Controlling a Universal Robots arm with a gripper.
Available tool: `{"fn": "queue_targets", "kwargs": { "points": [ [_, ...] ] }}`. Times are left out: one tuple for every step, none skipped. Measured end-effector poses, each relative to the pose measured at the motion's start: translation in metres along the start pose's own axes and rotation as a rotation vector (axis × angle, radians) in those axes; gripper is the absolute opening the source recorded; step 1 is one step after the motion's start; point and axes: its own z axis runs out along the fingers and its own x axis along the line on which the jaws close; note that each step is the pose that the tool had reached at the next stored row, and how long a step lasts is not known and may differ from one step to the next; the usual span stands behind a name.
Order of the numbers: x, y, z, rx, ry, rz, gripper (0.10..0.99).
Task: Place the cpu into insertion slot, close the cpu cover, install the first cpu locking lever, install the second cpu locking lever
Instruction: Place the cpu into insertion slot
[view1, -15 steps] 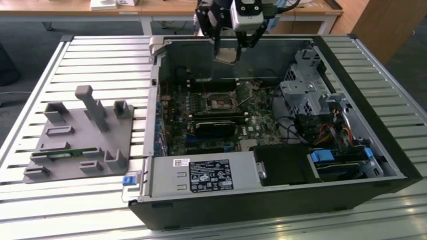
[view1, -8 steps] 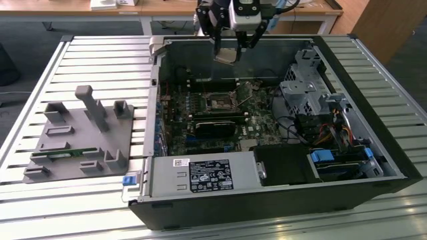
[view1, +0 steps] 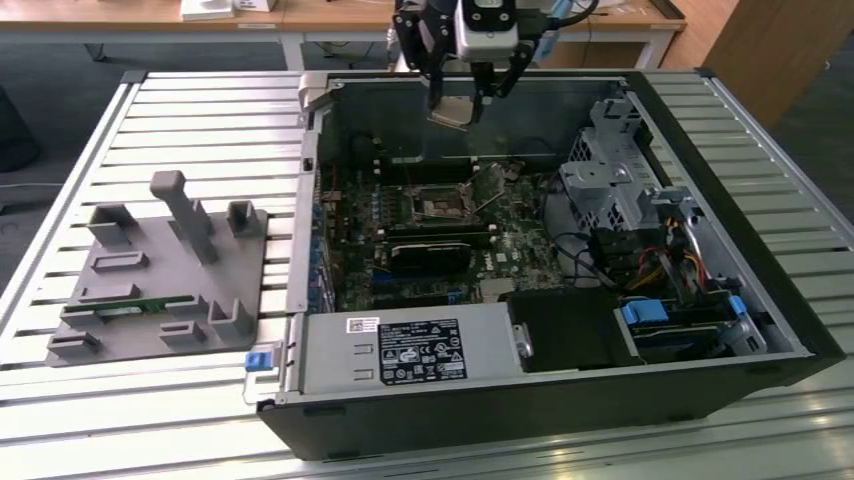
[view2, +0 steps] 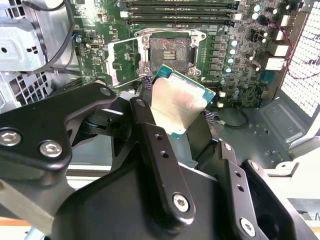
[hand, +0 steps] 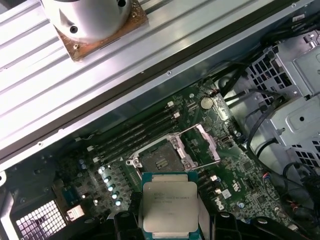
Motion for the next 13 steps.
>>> {"fn": "queue_targets", "kwargs": {
  "points": [
    [0.0, 0.0, 0.0, 0.0, -0.0004, 0.005, 0.529],
    [0.0, 0.0, 0.0, 0.0, -0.0009, 0.01, 0.529],
    [0.0, 0.0, 0.0, 0.0, -0.0014, 0.015, 0.529],
    [0.0, 0.0, 0.0, 0.0, -0.0017, 0.019, 0.529],
    [0.0, 0.0, 0.0, 0.0, -0.002, 0.022, 0.529],
    [0.0, 0.0, 0.0, 0.0, -0.0023, 0.025, 0.529],
    [0.0, 0.0, 0.0, -0.001, -0.0026, 0.028, 0.529],
    [0.0, 0.0, 0.0, -0.001, -0.0028, 0.032, 0.529],
    [0.0, 0.0, 0.0, -0.001, -0.0032, 0.036, 0.529],
    [0.0, 0.0, 0.0, -0.001, -0.0036, 0.041, 0.529],
    [0.0, 0.0, 0.0, -0.001, -0.0041, 0.046, 0.529],
    [0.0, 0.0, 0.0, -0.001, -0.0044, 0.05, 0.529],
    [0.0, 0.0, 0.0, -0.001, -0.0046, 0.052, 0.529]
  ]
}}
